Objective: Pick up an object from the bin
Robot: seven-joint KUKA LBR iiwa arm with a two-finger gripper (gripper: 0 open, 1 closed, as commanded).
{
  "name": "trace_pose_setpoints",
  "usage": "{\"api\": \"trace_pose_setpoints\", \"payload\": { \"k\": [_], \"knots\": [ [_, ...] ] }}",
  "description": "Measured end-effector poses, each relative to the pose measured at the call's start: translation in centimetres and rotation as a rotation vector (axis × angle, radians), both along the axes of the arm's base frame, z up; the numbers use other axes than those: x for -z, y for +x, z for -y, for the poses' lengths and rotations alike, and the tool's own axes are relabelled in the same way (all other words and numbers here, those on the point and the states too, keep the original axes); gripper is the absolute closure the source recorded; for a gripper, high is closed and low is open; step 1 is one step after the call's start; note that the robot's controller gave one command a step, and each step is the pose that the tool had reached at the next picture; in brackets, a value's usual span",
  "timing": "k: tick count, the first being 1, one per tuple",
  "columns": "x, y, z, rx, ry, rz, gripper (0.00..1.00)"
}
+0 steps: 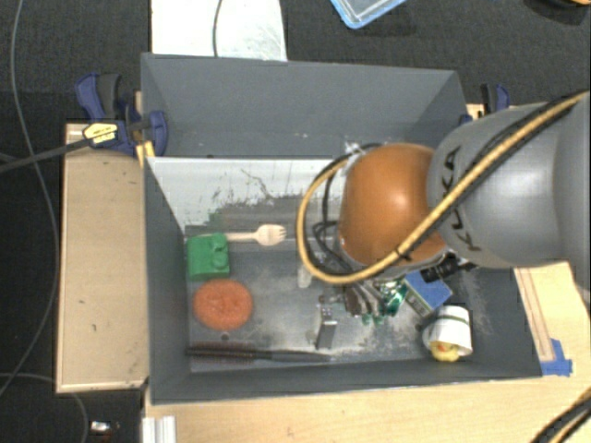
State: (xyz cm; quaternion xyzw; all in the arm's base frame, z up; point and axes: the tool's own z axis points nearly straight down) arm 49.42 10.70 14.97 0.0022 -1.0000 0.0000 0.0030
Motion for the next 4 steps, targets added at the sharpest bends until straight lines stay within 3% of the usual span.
{"api": "trace_pose_setpoints", "payload": {
  "k": [1, 2, 3, 4],
  "knots": [
    [-0.4, 0.2, 0.1, 0.005, 0.001, 0.008, 0.0],
    [5.1, -0.1, -6.3, -0.132, 0.001, 0.009, 0.0],
    [3.4, 0.0, -8.3, 0.062, 0.001, 0.012, 0.0],
    [4.5, 0.2, -13.6, -0.13, 0.003, 0.01, 0.0]
  ]
}}
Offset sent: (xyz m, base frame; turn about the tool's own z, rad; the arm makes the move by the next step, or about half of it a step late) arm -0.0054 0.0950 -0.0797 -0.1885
